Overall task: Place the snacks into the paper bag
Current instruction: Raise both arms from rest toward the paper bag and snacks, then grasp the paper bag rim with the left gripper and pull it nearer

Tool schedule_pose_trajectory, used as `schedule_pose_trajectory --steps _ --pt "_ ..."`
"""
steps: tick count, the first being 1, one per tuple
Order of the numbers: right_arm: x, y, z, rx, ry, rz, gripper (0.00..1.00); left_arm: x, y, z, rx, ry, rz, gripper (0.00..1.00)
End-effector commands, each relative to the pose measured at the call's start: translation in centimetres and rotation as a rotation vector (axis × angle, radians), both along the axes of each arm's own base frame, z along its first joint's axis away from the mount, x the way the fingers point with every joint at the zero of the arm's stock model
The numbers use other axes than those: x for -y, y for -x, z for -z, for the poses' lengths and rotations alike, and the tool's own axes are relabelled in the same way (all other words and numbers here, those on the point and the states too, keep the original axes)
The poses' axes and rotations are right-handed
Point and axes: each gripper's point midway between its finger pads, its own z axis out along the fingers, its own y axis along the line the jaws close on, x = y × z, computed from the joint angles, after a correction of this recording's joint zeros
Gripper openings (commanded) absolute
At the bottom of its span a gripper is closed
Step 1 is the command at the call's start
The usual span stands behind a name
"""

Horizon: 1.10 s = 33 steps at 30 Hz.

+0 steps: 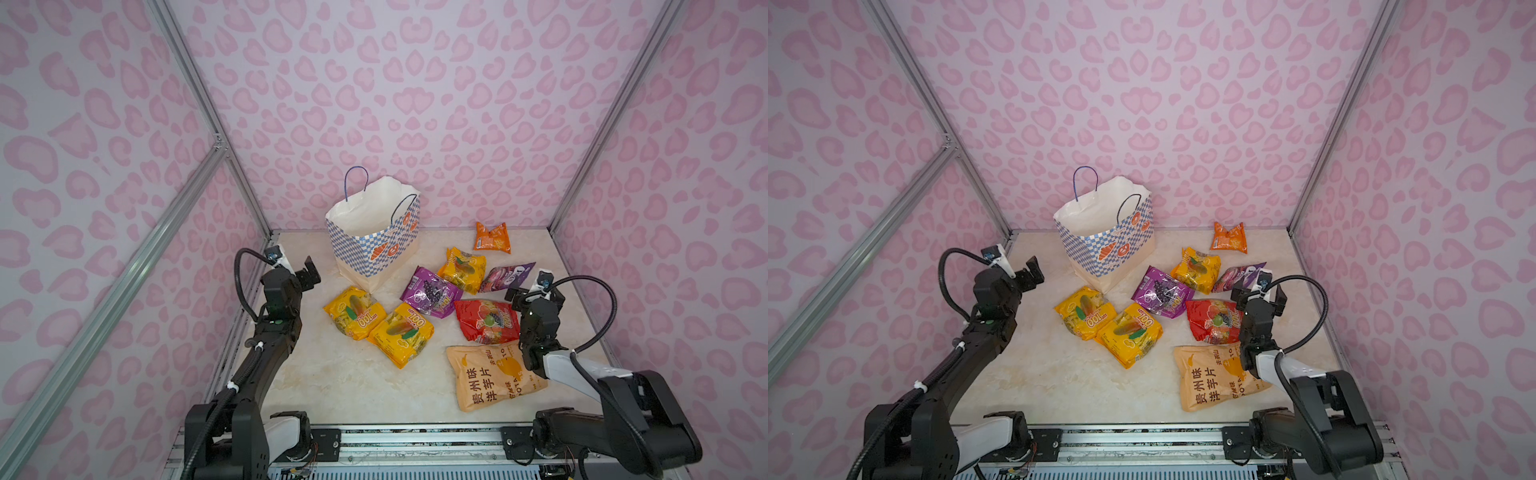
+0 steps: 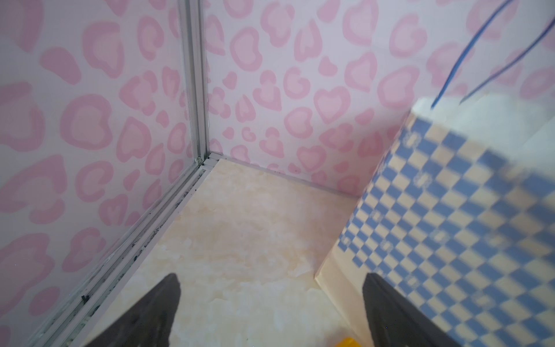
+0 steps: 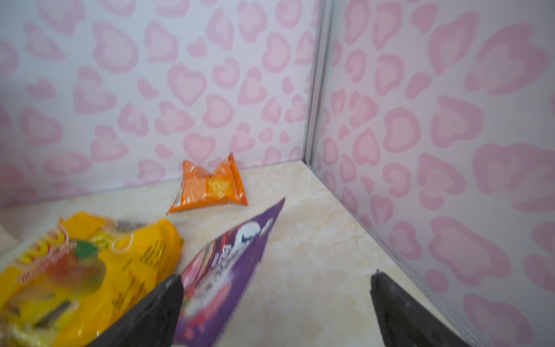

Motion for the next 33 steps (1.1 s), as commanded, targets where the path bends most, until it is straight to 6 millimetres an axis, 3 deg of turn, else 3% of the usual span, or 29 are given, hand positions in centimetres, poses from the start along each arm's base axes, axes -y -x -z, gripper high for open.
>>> schedule_pose_trajectory --steps 1,5,7,10,12,24,28,33 --pt "4.2 3.2 2.1 0.000 -0.304 0.280 1.00 0.6 3.3 4.1 -0.321 0.323 -0.078 0.97" --pt "4.9 2.3 2.6 0.024 -0.569 0.188 1.00 6.1 1.4 0.0 -0.325 0.569 0.183 0.97" --pt "4.2 1.7 2.1 -0.009 -0.570 0.137 1.00 7.6 0.7 -1.3 -0.370 0.657 0.190 0.99" --pt "3.1 1.2 1.4 -0.065 -0.571 0.079 1.00 10.1 -0.1 -3.9 -0.455 0.603 0.191 0.95" --pt "2.0 1.1 0.9 -0.094 -0.564 0.035 1.00 11.1 -0.9 -4.4 -0.500 0.621 0.162 0.94" --pt "-4.5 2.6 -0.8 -0.190 -0.426 -0.175 1.00 13.8 -7.4 -3.1 -0.675 0.646 0.062 0.79" --pt "-5.6 3.1 -0.5 -0.216 -0.417 -0.206 1.00 13.7 -8.3 -1.0 -0.720 0.657 0.008 0.69" --pt "-6.8 3.6 -0.5 -0.233 -0.386 -0.244 1.00 13.7 -9.4 0.1 -0.729 0.670 -0.004 0.56"
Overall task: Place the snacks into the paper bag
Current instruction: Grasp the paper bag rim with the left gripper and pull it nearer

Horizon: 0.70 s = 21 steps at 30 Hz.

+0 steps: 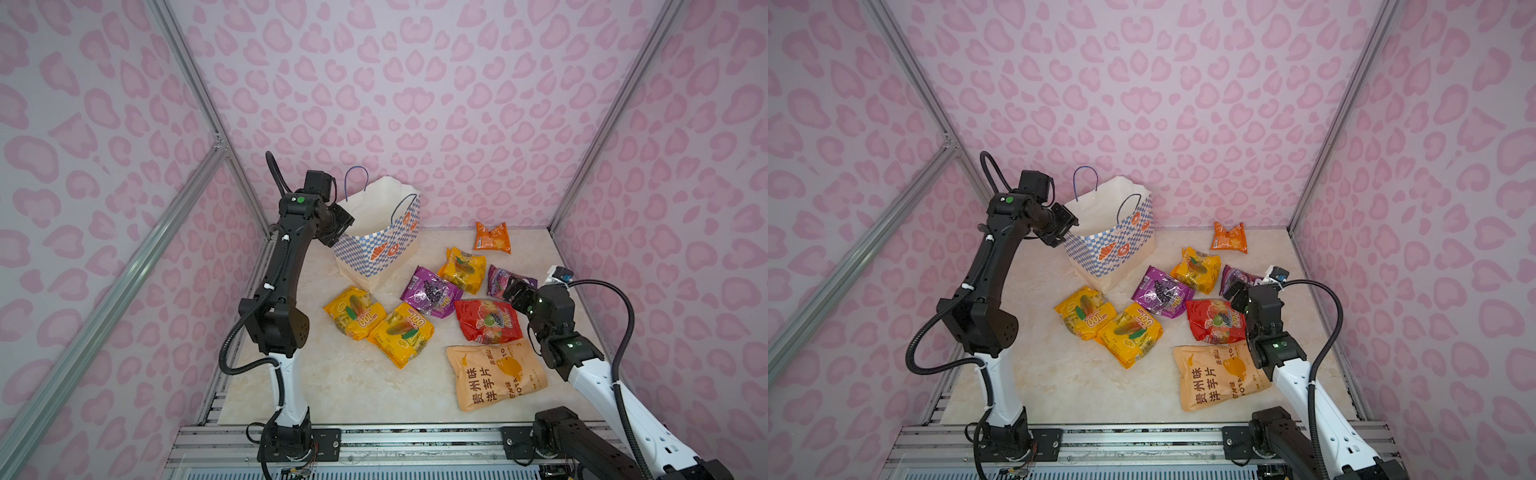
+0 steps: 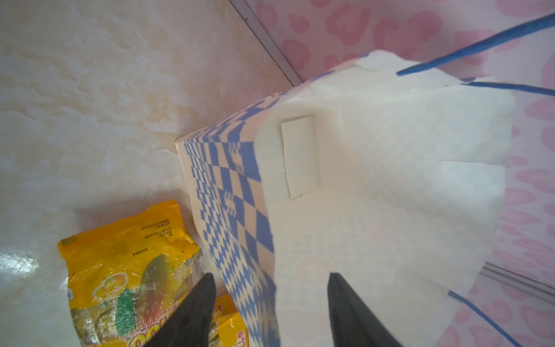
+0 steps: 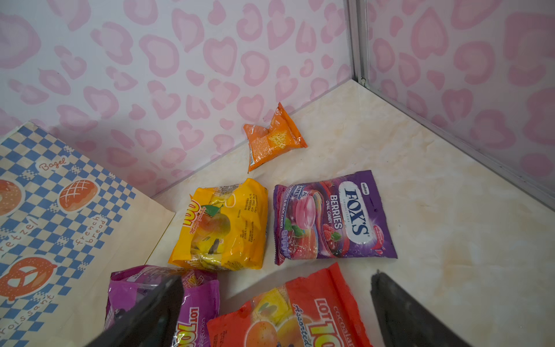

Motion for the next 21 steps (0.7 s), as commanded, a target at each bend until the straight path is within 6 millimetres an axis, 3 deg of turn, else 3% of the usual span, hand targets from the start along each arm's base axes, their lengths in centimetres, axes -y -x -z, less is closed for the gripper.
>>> schedule_pose_trajectory --steps 1,4,9,11,17,21 --pt "-0.4 0.4 0.6 -0.026 0.037 -0.018 1.00 -0.3 -0.1 0.8 -0.033 0.004 -0.029 0.51" --pt "-0.9 0.7 0.9 -0.035 0.043 -0.037 1.00 -0.5 -0.4 1.1 -0.043 0.022 -0.041 0.30" --pt "-1.7 1.3 1.3 -0.036 0.054 -0.059 1.00 -0.8 -0.5 0.4 -0.023 0.044 -0.052 0.14" --pt "-2.0 1.4 1.3 -0.037 0.063 -0.067 1.00 -1.0 -0.5 0.3 -0.026 0.057 -0.059 0.03" --pt "-3.2 1.3 1.3 -0.042 0.085 -0.108 1.00 -2.4 -1.2 -1.7 0.038 0.113 -0.062 0.03" --pt "-4.6 1.2 1.0 -0.049 0.107 -0.159 1.00 -6.9 -0.6 -4.7 0.101 0.093 -0.134 0.03"
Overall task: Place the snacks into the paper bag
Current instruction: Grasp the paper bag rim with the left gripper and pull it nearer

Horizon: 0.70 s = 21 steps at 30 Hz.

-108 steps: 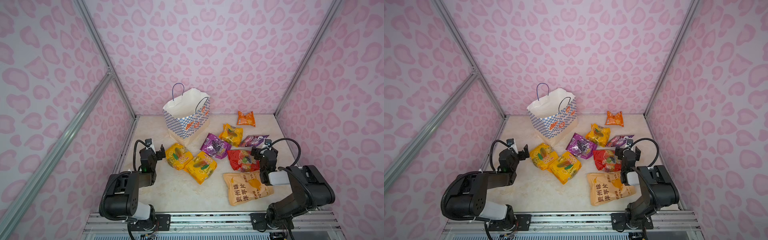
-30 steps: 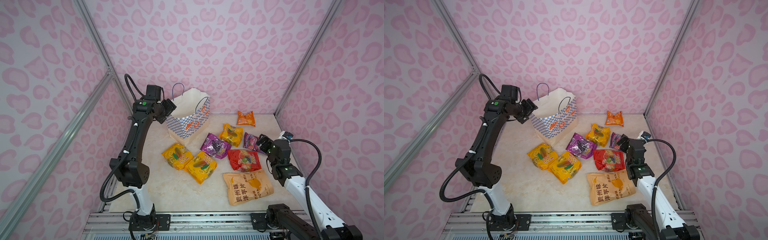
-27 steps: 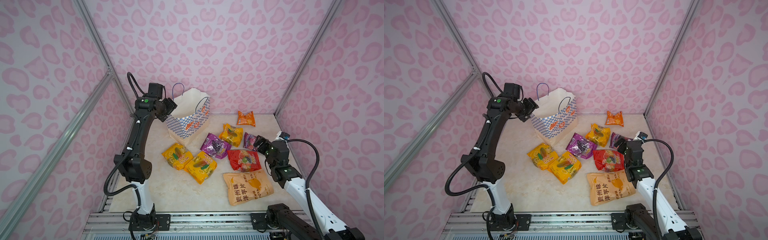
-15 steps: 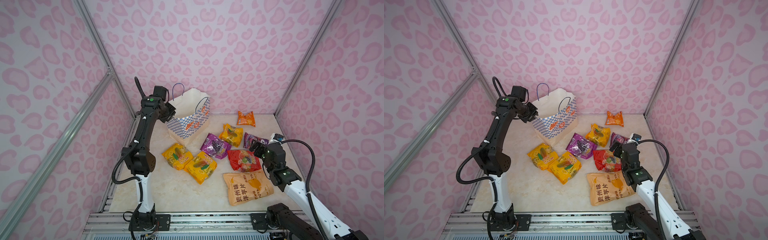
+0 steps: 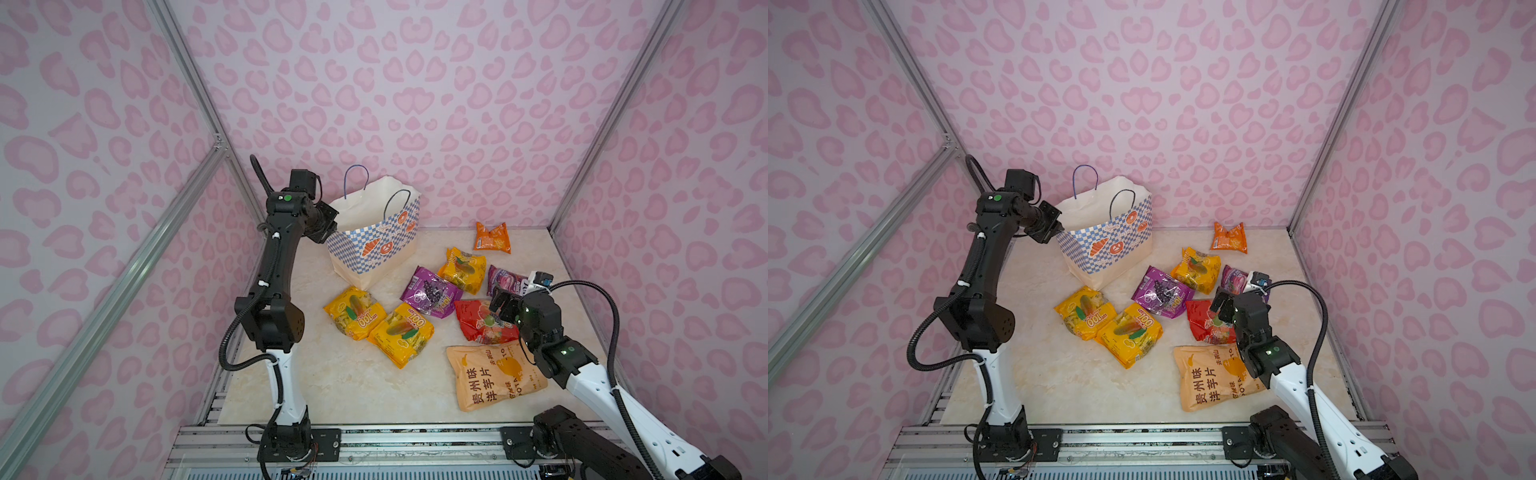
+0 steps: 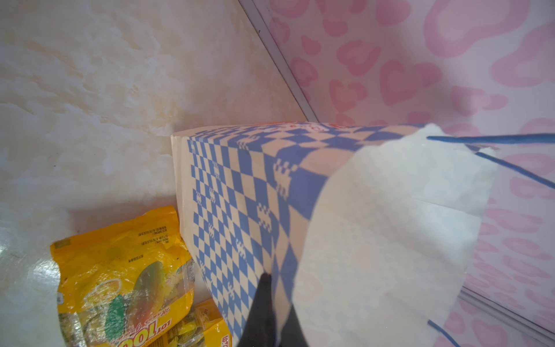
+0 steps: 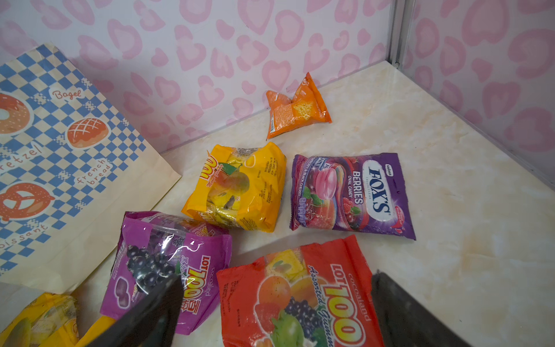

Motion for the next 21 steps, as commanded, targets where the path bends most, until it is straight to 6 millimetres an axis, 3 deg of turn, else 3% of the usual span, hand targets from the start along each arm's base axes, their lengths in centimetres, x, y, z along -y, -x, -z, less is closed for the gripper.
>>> schedule_pose_trajectory --steps 1,5,8,17,21 --pt "-0.9 -0.2 -0.3 -0.004 0.027 -0.039 1.00 -3.5 0.9 -3.5 0.078 -0.026 -0.049 0.03" --pt "-3.2 -0.3 0.8 -0.041 0.015 -0.115 1.00 -7.5 2.8 -4.1 0.065 -0.058 -0.083 0.03" --pt "-5.2 -0.2 1.7 -0.072 0.024 -0.170 1.00 -8.9 5.1 -3.5 0.032 -0.089 -0.076 0.03" --pt "-13.0 0.7 5.5 -0.200 0.052 -0.422 1.00 -13.9 15.1 0.4 -0.078 -0.192 -0.150 0.03" --pt "-15.7 1.0 7.1 -0.245 0.022 -0.513 1.00 -15.2 19.5 1.9 -0.101 -0.239 -0.166 0.03"
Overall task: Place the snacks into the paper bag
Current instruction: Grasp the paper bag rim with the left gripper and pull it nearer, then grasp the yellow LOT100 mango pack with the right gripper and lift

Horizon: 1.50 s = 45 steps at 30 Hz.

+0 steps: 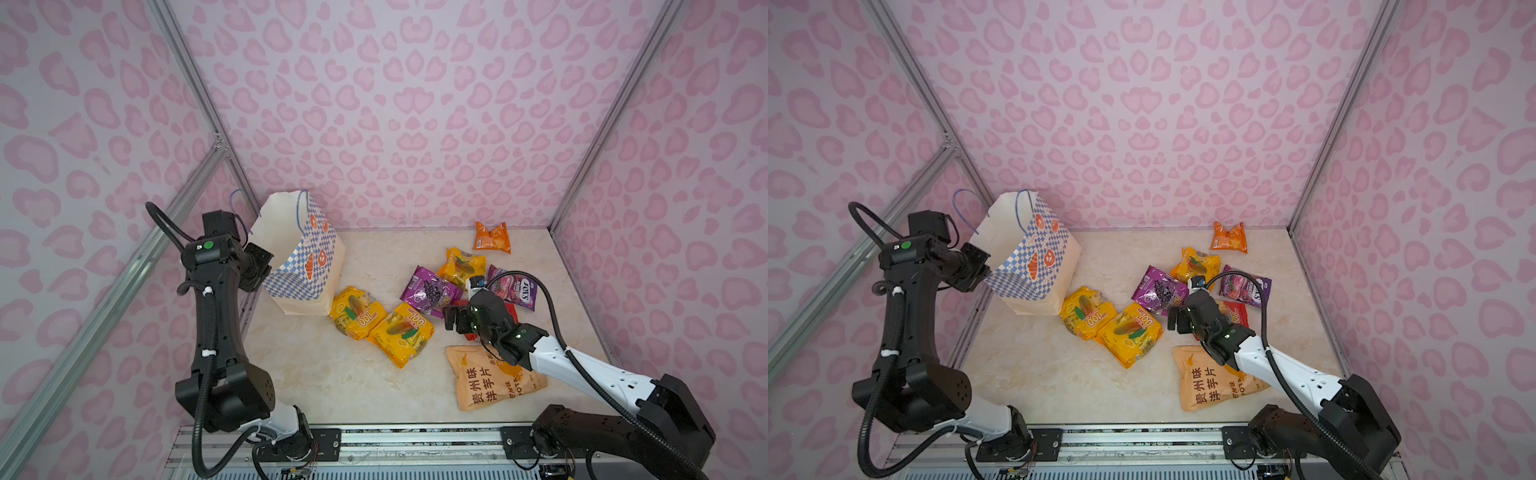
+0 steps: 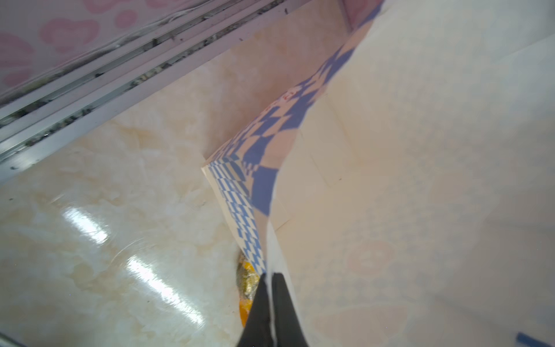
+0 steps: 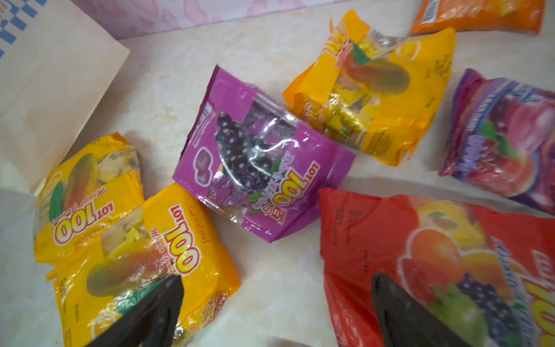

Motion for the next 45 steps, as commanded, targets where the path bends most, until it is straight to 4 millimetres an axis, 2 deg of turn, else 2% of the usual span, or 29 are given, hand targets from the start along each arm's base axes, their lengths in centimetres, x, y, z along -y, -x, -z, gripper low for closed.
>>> schedule_pose_trajectory --steps 1,4,7,15,18,21,23,28,30,34,37,39,42,45 --pt "-2.4 0.0 0.6 -0.023 -0.055 -0.087 1.00 -0.9 2.5 0.2 -0.005 -0.077 0.028 0.03" --pt "-3.5 -0.1 1.9 -0.063 -0.052 -0.122 1.00 -0.1 4.4 0.7 0.010 -0.087 0.042 0.03" --pt "-4.7 -0.3 2.6 -0.100 -0.060 -0.162 1.00 -0.5 5.8 0.5 0.019 -0.140 0.018 0.03" --pt "-6.9 0.0 5.0 -0.208 -0.067 -0.241 1.00 -0.2 8.0 -0.9 0.037 -0.194 0.031 0.03" --pt "-7.3 0.1 5.7 -0.229 -0.072 -0.256 1.00 1.3 8.2 -0.7 0.064 -0.140 0.071 0.03" --pt "-7.6 0.3 6.5 -0.255 -0.063 -0.268 1.00 3.5 8.5 1.5 0.066 -0.022 0.117 0.03" --pt "-7.7 0.5 6.9 -0.276 -0.056 -0.284 1.00 4.7 8.8 2.3 0.074 0.032 0.139 0.03" --pt "-7.8 1.2 8.0 -0.321 -0.046 -0.307 1.00 7.9 8.8 2.7 0.074 0.048 0.240 0.03" --pt "-7.6 1.5 7.7 -0.332 -0.059 -0.300 1.00 8.8 8.3 2.5 0.070 0.044 0.275 0.03" --pt "-7.6 2.0 5.7 -0.303 -0.103 -0.295 1.00 10.3 7.8 2.2 0.056 0.026 0.339 0.03" --pt "-6.9 2.3 5.2 -0.302 -0.085 -0.273 1.00 10.5 8.1 2.4 0.053 0.013 0.355 0.03" --pt "-7.0 2.8 5.2 -0.320 -0.108 -0.279 0.98 9.6 8.7 2.3 0.048 -0.031 0.329 0.03" --pt "-7.2 3.3 6.0 -0.350 -0.122 -0.269 0.96 9.0 9.3 1.4 0.098 -0.081 0.306 0.03" --pt "-7.1 3.3 6.9 -0.373 -0.129 -0.244 0.88 8.6 10.1 1.1 0.131 -0.105 0.274 0.04"
